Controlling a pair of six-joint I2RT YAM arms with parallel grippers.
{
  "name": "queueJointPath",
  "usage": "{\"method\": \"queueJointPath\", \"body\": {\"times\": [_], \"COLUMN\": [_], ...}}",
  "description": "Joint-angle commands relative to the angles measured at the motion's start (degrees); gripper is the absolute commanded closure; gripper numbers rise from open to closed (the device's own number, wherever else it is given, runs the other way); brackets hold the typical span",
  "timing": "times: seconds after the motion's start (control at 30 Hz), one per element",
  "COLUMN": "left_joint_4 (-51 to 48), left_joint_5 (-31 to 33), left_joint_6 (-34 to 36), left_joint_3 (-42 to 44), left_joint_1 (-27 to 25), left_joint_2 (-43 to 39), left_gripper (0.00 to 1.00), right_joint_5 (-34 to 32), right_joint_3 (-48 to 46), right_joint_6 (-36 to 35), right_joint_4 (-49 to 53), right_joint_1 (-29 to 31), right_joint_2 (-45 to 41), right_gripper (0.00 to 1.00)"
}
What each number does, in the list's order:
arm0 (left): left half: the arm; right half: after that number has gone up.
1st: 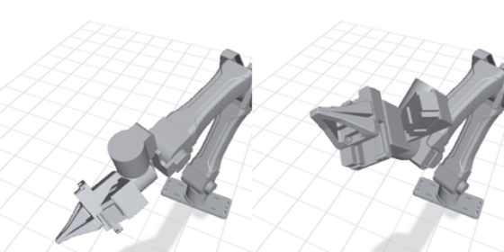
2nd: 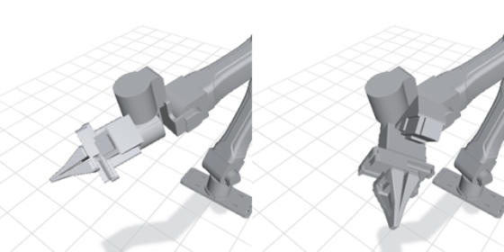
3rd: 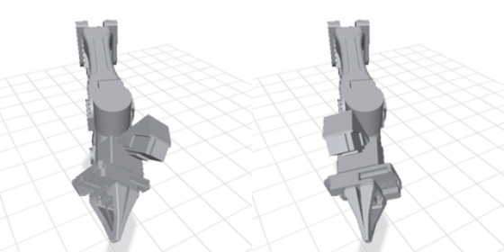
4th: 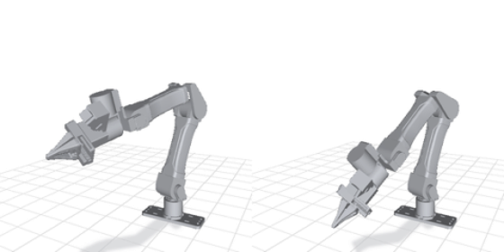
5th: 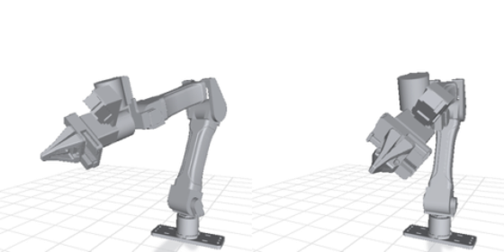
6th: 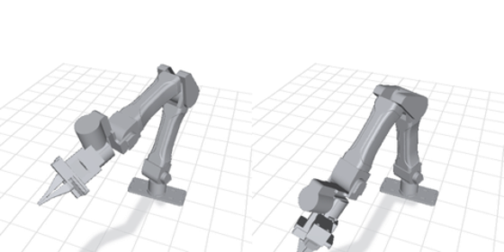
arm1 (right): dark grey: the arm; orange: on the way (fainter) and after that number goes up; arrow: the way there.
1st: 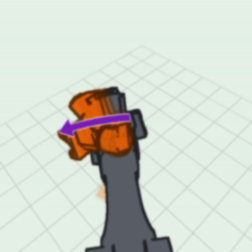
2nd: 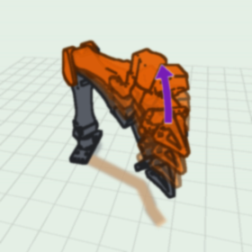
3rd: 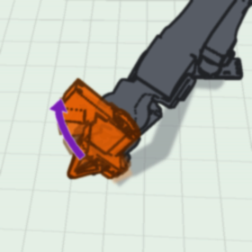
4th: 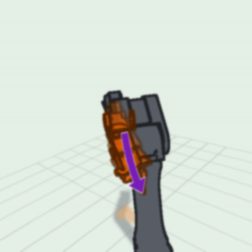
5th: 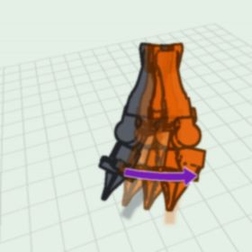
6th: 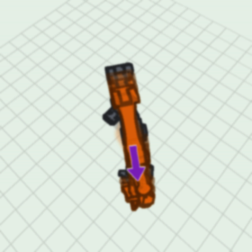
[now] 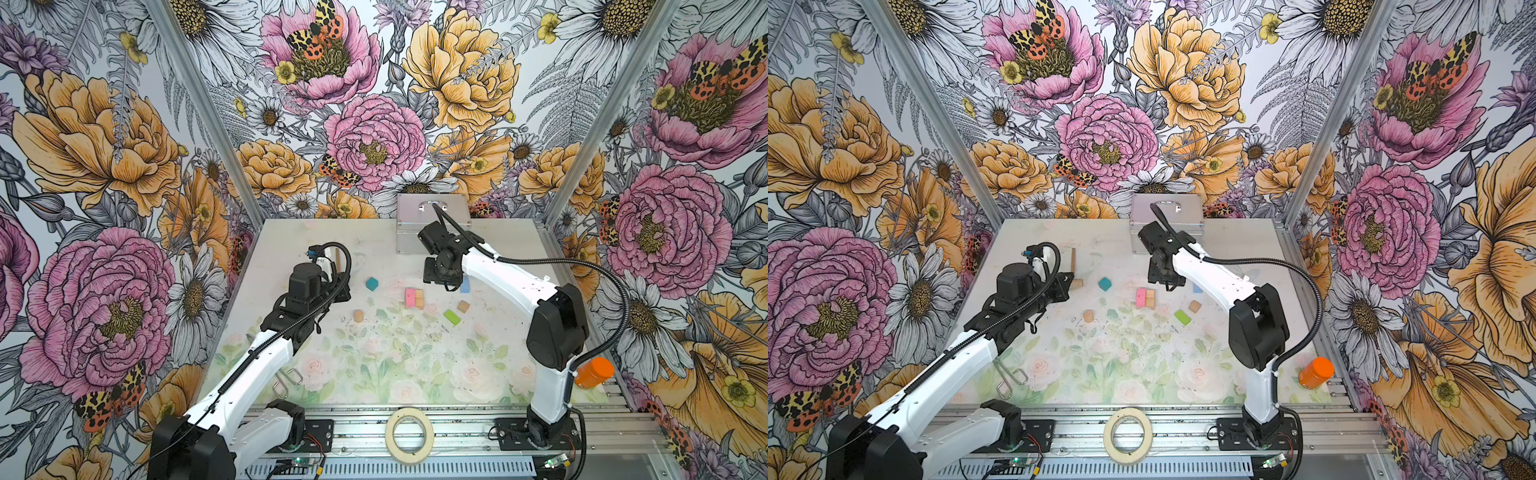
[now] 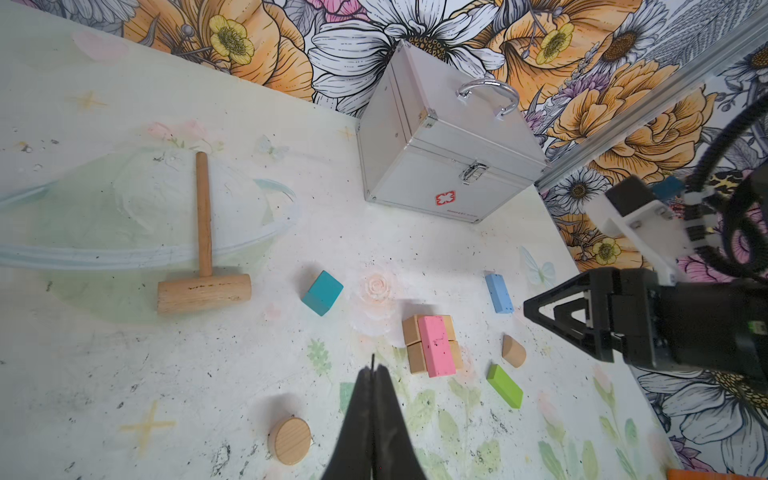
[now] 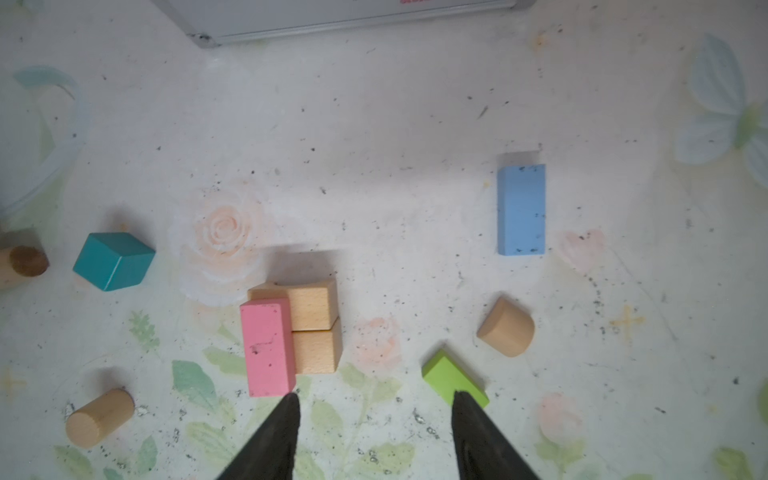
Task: Build the wood block tower
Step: 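Move the open right gripper over the blue block and close on it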
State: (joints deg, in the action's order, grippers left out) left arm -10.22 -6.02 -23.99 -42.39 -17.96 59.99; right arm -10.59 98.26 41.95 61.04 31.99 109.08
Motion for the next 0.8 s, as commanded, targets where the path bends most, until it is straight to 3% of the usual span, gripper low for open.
{"method": "queueJointPath", "body": {"times": [0.0,0.3,0.53,0.77], "left_joint_4": [0.0,-0.1,-0.2,-0.3], "left_joint_5": [0.0,0.3,0.2,0.4], "left_joint_6": [0.2,-0.2,-0.4,-0.5], "left_joint_3": [0.1,-0.4,-1.0,-1.4], "left_joint_1": [0.6,0.5,0.4,0.2], "left_joint_2": [0.2,1.5,2.8,4.0], "left_gripper": [0.96,0.96,0.97,0.97], "right_joint_5": [-3.6,-8.1,-1.0,1.6], "right_joint_3": [-2.4,-5.2,-5.7,-5.5], "right_joint_6": [-4.0,-10.8,-14.8,-15.9], "right_joint_4": [0.2,-0.8,-6.9,-10.3], "right_joint_1": [-2.6,-9.2,-12.9,-14.4], "right_joint_2": [-2.8,-0.5,3.4,7.4], "right_gripper": [0.42,0.46,0.45,0.43]}}
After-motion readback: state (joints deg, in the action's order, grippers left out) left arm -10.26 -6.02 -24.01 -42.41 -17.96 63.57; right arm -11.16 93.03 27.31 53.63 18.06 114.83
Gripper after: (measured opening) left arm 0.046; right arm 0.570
